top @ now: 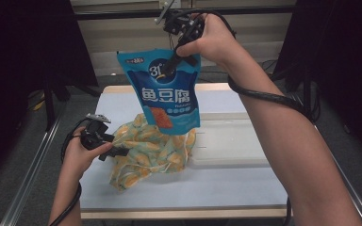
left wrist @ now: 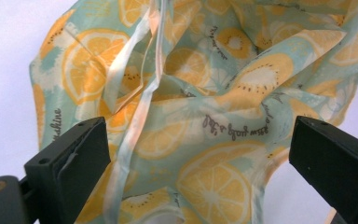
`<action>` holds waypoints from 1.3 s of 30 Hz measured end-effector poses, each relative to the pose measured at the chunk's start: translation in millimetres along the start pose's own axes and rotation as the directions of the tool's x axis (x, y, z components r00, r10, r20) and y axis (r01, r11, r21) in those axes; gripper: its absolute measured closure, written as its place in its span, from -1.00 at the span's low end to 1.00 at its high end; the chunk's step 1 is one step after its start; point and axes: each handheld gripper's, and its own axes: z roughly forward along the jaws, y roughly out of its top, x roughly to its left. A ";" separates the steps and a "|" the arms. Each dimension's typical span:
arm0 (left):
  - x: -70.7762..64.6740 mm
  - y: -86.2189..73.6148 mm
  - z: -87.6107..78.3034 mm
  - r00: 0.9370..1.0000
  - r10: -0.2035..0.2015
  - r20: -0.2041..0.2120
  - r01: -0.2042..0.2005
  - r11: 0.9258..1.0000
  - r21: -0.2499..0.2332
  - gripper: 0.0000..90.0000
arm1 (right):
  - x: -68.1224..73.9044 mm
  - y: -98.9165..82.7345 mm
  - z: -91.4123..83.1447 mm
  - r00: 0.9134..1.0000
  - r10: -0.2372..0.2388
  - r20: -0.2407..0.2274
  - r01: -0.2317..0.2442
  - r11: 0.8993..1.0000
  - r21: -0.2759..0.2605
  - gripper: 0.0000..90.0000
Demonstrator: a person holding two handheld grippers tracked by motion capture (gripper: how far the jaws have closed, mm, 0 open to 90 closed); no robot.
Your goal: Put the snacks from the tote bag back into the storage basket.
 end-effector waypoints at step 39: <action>-3.3 1.0 4.2 1.000 0.010 -0.023 -0.009 1.000 0.029 -0.89 | -12.6 -53.0 -24.3 0.997 0.069 0.030 -0.069 0.997 0.016 1.00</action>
